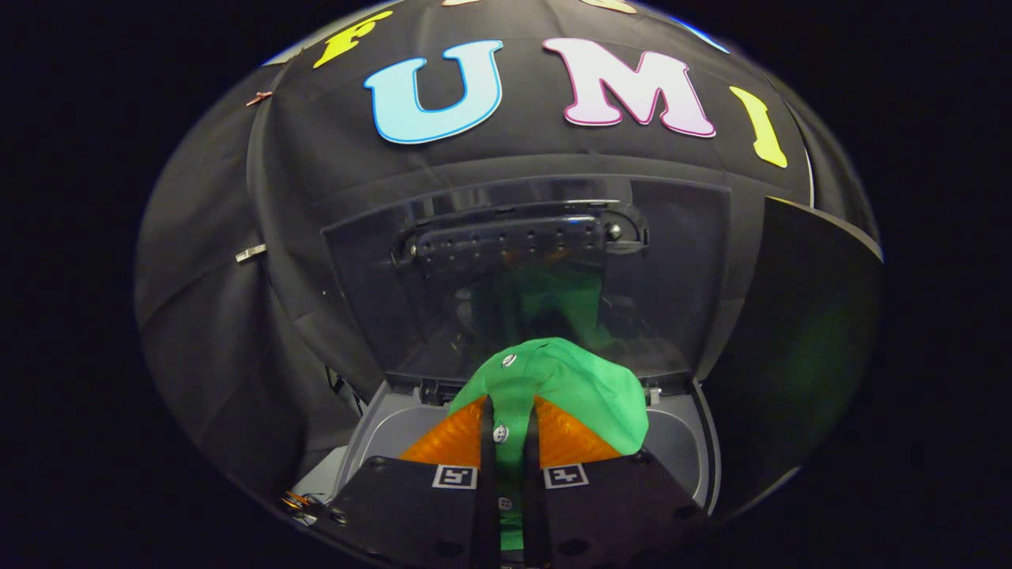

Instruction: Put the clothes into the washing machine and then close the washing machine lid.

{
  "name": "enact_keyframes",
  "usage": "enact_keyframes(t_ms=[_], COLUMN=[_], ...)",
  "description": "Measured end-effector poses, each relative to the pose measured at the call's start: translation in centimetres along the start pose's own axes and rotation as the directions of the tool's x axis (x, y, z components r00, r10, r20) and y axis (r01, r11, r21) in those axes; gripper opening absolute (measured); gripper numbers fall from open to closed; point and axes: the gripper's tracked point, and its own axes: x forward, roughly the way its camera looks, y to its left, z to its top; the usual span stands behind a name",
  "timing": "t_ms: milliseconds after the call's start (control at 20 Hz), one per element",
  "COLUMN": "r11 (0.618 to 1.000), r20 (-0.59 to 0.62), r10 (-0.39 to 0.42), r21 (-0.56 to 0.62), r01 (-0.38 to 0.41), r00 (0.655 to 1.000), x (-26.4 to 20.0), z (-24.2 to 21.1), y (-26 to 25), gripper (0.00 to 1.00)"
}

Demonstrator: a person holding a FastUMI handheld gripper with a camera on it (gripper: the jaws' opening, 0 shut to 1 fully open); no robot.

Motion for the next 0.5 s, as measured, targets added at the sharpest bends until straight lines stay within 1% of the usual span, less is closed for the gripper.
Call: enact_keyframes(t_ms=[50, 150, 250, 350, 500], r11=[1.000, 0.998, 0.998, 0.999, 0.995], r20=[-0.002, -0.020, -0.037, -0.042, -0.038], r10=[-0.011, -0.031, -0.040, -0.025, -0.043], r21=[-0.020, -0.047, -0.045, -0.044, -0.089], r01=[0.011, 0.030, 0.038, 0.023, 0.039], r00=[1.000, 0.999, 0.999, 0.999, 0.998], x=[0.3, 0.7, 1.0, 1.0, 0.5], z=[-0.4, -1.5, -2.3, -2.3, -1.8], y=[-0.1, -0.3, -0.6, -0.5, -1.2], gripper=[0.16, 0.19, 0.42, 0.66, 1.00])
